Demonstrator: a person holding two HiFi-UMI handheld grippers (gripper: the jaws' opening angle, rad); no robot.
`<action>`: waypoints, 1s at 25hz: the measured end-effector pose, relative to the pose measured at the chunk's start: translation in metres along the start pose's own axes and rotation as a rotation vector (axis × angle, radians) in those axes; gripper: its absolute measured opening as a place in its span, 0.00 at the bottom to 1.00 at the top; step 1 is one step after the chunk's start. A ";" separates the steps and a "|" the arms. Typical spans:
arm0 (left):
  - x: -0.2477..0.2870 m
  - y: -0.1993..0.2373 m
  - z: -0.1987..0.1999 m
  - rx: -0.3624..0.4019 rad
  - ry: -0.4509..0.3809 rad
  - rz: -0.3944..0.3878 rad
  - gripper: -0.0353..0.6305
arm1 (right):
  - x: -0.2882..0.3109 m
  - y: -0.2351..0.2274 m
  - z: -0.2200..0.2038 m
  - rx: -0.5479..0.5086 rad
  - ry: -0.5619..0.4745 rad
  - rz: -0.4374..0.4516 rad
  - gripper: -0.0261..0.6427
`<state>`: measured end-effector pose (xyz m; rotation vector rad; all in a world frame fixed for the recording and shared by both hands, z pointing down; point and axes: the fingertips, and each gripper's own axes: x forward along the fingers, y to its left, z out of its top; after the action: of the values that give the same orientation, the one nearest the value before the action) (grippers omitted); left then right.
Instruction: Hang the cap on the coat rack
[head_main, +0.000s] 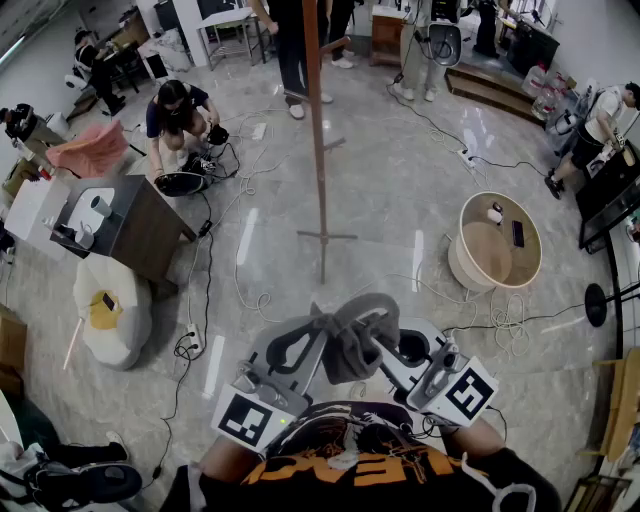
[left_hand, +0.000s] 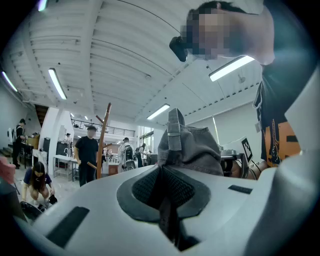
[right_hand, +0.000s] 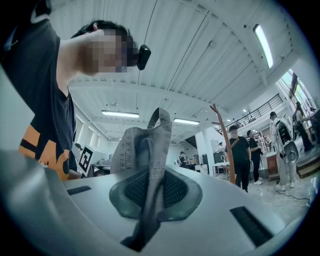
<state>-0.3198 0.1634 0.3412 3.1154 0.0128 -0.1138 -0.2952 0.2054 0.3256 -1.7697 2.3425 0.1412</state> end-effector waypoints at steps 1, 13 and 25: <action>0.000 0.000 0.001 0.002 0.000 -0.002 0.11 | 0.000 0.000 0.000 0.002 0.000 -0.002 0.08; 0.003 -0.008 0.002 0.008 0.006 -0.008 0.11 | -0.007 0.002 0.003 0.018 0.002 0.001 0.08; 0.038 -0.046 0.000 0.028 -0.009 0.012 0.11 | -0.052 -0.020 0.013 0.002 0.017 0.022 0.08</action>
<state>-0.2822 0.2100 0.3370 3.1421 -0.0073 -0.1285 -0.2609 0.2508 0.3248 -1.7518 2.3736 0.1282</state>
